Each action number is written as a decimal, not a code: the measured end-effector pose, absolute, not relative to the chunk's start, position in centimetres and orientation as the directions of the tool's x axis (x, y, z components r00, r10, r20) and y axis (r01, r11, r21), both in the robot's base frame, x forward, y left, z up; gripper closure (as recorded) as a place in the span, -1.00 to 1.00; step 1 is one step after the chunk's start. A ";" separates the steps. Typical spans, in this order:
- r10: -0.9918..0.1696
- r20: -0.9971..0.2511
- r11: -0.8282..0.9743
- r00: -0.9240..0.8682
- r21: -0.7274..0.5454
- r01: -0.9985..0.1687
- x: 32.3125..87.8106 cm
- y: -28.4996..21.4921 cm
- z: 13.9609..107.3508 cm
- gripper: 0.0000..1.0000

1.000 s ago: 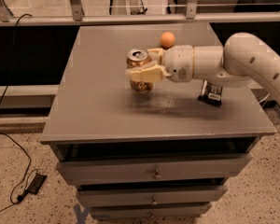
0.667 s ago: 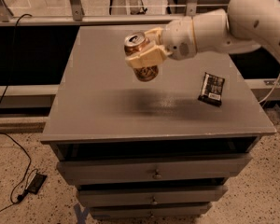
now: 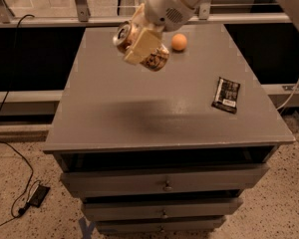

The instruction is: Knock orange can over

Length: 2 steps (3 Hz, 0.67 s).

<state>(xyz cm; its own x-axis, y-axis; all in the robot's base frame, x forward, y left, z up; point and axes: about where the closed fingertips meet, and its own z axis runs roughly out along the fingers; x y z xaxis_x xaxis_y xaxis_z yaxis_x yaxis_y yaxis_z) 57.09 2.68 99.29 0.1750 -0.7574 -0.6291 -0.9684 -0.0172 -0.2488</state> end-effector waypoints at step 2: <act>-0.894 -0.220 -0.361 0.391 -0.164 -0.918 55.1 11.2 90.6 1.00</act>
Offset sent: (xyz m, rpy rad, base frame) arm 0.0044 0.1114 -0.1457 -0.8696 -0.0616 0.3743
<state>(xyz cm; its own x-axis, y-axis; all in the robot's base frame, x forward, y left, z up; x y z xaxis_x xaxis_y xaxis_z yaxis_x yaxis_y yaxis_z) 55.09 11.16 90.61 0.3909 -0.8937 -0.2203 -0.9180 -0.3609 -0.1645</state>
